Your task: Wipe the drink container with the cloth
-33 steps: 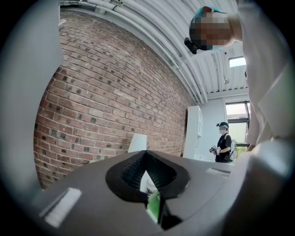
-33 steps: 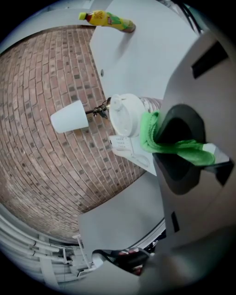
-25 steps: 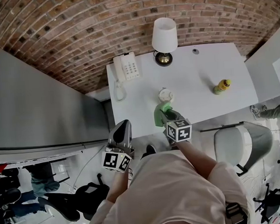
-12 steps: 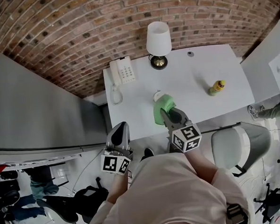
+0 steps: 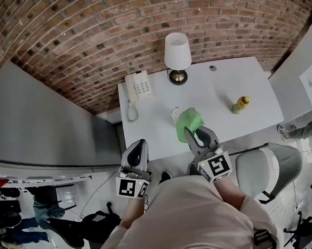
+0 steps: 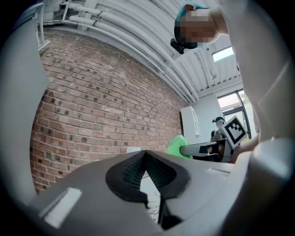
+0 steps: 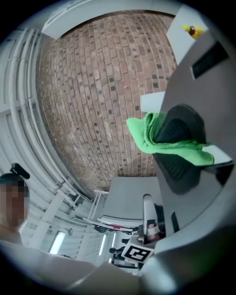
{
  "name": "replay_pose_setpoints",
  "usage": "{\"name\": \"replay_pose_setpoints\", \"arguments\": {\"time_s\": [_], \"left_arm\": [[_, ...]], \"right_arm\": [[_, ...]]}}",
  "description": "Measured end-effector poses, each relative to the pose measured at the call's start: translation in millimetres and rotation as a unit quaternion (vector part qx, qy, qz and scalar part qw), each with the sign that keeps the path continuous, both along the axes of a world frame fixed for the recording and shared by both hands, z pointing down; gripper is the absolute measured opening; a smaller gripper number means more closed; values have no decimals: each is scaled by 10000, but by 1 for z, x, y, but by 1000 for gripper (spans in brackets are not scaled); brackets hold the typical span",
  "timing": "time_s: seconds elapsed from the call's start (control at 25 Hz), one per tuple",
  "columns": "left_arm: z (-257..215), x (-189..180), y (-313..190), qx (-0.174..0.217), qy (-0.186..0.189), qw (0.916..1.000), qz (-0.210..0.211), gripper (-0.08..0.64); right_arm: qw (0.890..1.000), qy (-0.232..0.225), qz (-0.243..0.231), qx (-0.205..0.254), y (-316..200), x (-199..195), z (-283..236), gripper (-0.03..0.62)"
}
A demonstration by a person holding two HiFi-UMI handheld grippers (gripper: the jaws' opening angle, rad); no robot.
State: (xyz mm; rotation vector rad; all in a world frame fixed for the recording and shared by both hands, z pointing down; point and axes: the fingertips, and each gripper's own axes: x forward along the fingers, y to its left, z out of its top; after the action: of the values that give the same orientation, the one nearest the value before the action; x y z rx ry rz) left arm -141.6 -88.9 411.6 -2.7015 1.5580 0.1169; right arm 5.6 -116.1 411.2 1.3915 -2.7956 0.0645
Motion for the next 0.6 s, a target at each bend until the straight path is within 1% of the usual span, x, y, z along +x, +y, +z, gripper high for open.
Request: {"name": "replay_pose_setpoints", "arguments": {"time_s": [0.08,0.2,0.4,0.6], "left_arm": [[-3,1,1,70,-45,10000,-15,9],[-7,0,2,149,-134,9998,-96,9],[-11,-2,8,166,-84,9997,-162,9],[-19,-5,13,250,-61,9993,-272,9]], "right_arm": [[9997,182,-5,145,5,0,-3,54],[9998,152,-26,154,9,2,-3,54],[9994,269,-49,227,16,4,-4,54],[9993,264,-35,272,18,7,-8,54]]}}
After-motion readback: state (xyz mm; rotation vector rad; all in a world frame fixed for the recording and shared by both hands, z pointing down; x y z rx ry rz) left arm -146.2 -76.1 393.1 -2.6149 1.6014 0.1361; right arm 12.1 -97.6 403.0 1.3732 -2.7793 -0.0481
